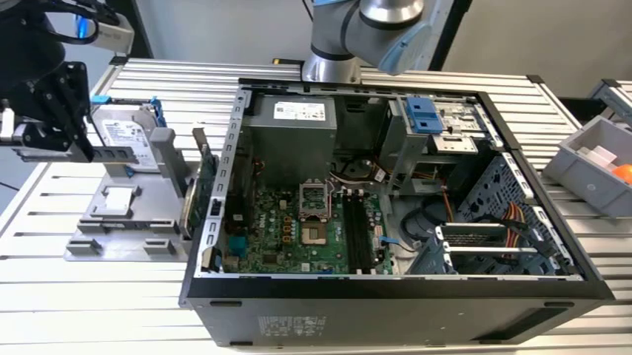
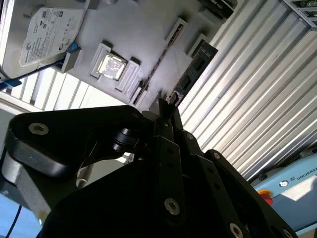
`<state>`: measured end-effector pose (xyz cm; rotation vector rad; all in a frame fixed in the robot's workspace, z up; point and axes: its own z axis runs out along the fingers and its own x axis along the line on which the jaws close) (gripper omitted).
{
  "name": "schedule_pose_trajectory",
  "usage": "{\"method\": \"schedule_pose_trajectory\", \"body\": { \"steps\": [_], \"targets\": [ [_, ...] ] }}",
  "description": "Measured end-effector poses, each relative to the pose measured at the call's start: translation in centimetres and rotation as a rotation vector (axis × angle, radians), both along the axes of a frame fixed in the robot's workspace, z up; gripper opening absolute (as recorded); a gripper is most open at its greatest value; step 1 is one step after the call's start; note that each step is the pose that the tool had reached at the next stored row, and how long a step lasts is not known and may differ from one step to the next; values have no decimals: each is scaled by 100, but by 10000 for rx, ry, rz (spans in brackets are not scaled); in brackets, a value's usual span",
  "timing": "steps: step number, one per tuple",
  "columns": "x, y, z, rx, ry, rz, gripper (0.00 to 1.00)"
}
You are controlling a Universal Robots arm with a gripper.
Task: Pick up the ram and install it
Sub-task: 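Pick up the ram and move it above insertion slot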
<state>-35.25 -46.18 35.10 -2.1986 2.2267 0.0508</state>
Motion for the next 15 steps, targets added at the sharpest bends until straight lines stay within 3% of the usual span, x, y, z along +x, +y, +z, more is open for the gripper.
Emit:
{"method": "schedule_pose_trajectory", "body": {
  "steps": [8, 15],
  "targets": [
    [0, 88, 55, -1, -12, 222, 0],
    [0, 107, 133, -2, -21, 290, 0]
  ]
}}
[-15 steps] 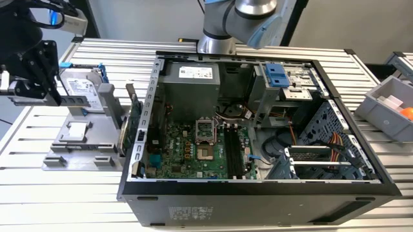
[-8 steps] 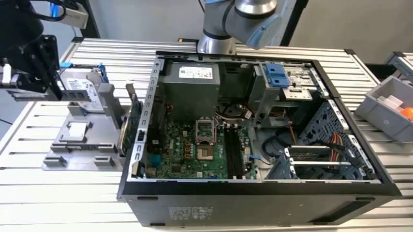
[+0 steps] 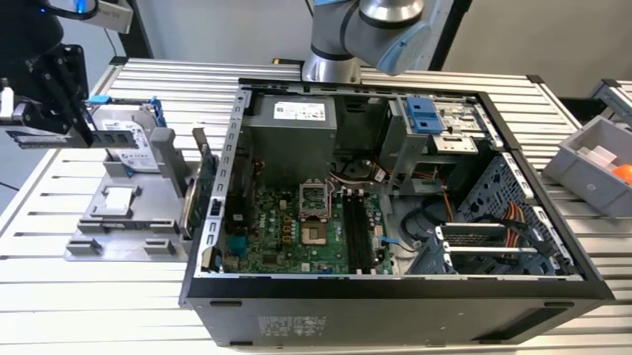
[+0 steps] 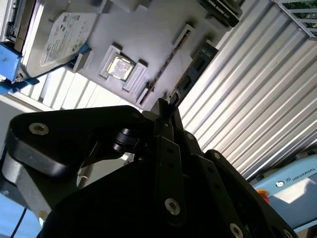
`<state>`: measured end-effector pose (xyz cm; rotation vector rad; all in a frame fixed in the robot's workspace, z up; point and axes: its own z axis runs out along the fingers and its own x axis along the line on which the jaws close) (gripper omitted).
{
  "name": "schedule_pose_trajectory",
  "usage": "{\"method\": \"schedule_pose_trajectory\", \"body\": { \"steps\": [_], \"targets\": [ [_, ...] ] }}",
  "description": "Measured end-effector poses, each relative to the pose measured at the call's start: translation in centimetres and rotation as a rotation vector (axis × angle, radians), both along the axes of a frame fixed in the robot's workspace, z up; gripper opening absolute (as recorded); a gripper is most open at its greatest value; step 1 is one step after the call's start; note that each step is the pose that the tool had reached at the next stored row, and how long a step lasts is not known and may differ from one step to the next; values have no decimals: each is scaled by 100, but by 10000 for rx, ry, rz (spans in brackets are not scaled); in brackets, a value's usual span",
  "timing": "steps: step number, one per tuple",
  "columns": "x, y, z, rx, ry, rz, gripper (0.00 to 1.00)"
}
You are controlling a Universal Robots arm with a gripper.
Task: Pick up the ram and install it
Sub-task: 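Pick up the ram and move it above insertion slot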
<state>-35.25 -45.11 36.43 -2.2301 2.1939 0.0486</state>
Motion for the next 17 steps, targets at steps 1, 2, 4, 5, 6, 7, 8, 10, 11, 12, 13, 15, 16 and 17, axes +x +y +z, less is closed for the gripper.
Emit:
{"method": "schedule_pose_trajectory", "body": {
  "steps": [1, 2, 4, 5, 6, 7, 8, 10, 11, 12, 13, 15, 16, 17],
  "targets": [
    [0, 0, 8, 0, -1, 0, 0],
    [0, 0, 14, 0, -1, 0, 0],
    [0, 1, 38, -1, -1, 0, 0],
    [0, 1, 48, -3, -1, 0, 0],
    [0, 1, 52, -1, -2, 0, 0],
    [0, 1, 52, 0, -3, 0, 0],
    [0, 1, 53, 0, -4, 0, 0],
    [0, 1, 57, -2, -1, 0, 0],
    [3, 1, 58, -3, -1, 0, 0],
    [10, 1, 59, -3, 1, 0, 0],
    [19, 1, 58, -3, 0, -1, 0],
    [50, 1, 58, -2, -1, 0, 0],
    [69, 1, 58, -2, -1, -1, 0],
    [91, 1, 57, -2, -1, -1, 0]
  ]
}}
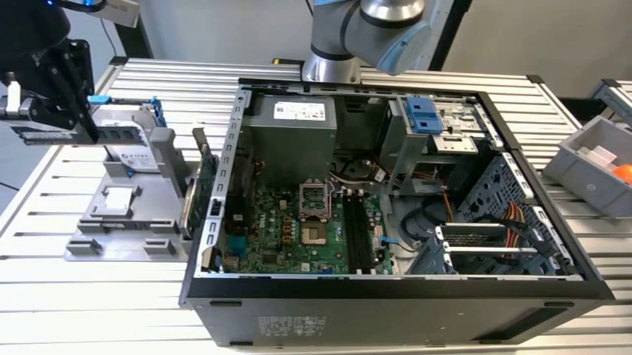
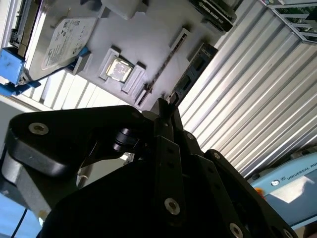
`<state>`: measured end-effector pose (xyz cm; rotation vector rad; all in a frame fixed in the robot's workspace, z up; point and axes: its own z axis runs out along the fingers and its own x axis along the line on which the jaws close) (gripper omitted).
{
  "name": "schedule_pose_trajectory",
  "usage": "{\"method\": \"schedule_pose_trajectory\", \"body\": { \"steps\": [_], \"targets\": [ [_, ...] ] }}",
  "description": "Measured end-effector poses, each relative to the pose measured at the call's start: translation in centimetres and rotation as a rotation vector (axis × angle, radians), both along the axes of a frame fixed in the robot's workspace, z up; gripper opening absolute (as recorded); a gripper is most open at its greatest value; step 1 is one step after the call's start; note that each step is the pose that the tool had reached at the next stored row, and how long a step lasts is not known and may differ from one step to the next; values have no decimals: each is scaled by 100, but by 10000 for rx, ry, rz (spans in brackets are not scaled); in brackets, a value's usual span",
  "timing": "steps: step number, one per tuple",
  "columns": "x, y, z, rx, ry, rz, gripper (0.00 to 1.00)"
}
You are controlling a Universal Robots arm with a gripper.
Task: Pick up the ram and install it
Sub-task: 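Pick up the ram and move it above insertion slot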
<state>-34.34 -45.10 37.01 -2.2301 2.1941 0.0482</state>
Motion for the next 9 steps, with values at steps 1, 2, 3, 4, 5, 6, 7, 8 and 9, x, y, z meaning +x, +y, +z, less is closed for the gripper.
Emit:
{"method": "schedule_pose_trajectory", "body": {
  "steps": [1, 2, 3, 4, 5, 6, 7, 8, 9],
  "targets": [
    [20, 0, 0, 0, 0, 0, 0],
    [41, 0, 0, 0, 0, 0, 0],
    [56, 0, 0, 0, 0, 1, 0],
    [64, 0, 0, 0, -1, 1, 0],
    [66, 0, -1, 1, -1, 0, 0],
    [72, 0, 0, 0, 0, 0, 0],
    [82, 0, 0, -1, 2, 1, 0],
    [93, 0, 0, 0, 2, 1, 0],
    [100, 0, 0, 0, 3, 1, 0]
  ]
}}
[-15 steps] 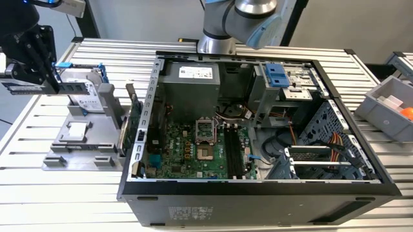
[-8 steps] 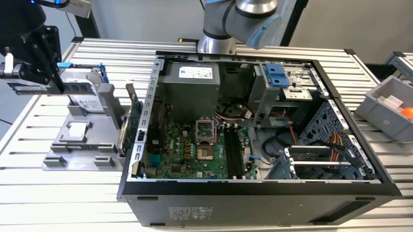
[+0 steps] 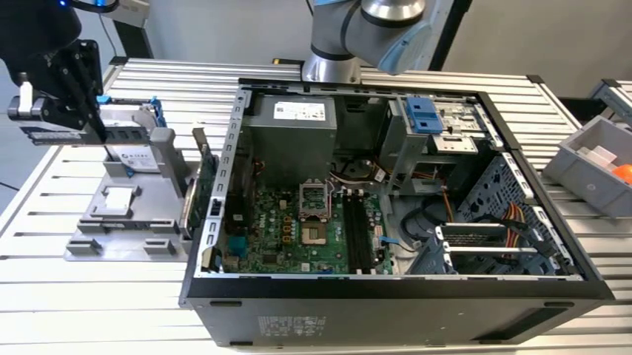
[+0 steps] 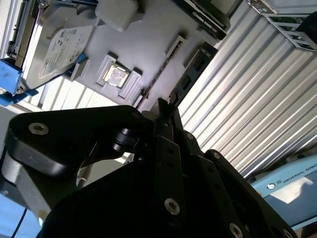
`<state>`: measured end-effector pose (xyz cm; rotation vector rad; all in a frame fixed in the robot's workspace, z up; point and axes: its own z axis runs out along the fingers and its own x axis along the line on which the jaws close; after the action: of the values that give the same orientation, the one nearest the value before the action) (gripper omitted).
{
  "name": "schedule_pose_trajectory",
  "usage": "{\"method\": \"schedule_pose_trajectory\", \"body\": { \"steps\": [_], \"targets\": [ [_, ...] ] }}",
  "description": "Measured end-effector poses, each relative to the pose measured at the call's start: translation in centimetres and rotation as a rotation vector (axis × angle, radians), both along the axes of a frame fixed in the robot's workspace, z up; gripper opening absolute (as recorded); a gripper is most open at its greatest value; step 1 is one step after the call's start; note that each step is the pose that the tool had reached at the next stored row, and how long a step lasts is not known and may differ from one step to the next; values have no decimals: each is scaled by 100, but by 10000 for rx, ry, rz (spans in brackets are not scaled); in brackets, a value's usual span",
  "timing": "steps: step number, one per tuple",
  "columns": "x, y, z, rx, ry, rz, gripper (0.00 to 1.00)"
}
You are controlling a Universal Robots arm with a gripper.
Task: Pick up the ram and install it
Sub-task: 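Pick up the ram and move it above insertion slot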
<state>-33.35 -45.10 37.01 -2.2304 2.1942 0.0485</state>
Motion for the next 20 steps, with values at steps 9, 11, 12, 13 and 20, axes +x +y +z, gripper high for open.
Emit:
{"method": "schedule_pose_trajectory", "body": {
  "steps": [9, 11, 12, 13, 20],
  "targets": [
    [108, 0, 0, -1, 12, -1, 0],
    [136, 0, 0, -1, 13, 0, 0],
    [150, 0, 0, -1, 13, -1, 0],
    [165, 0, 0, -1, 14, 0, 0],
    [288, 0, 0, -1, 30, 0, 0]
  ]
}}
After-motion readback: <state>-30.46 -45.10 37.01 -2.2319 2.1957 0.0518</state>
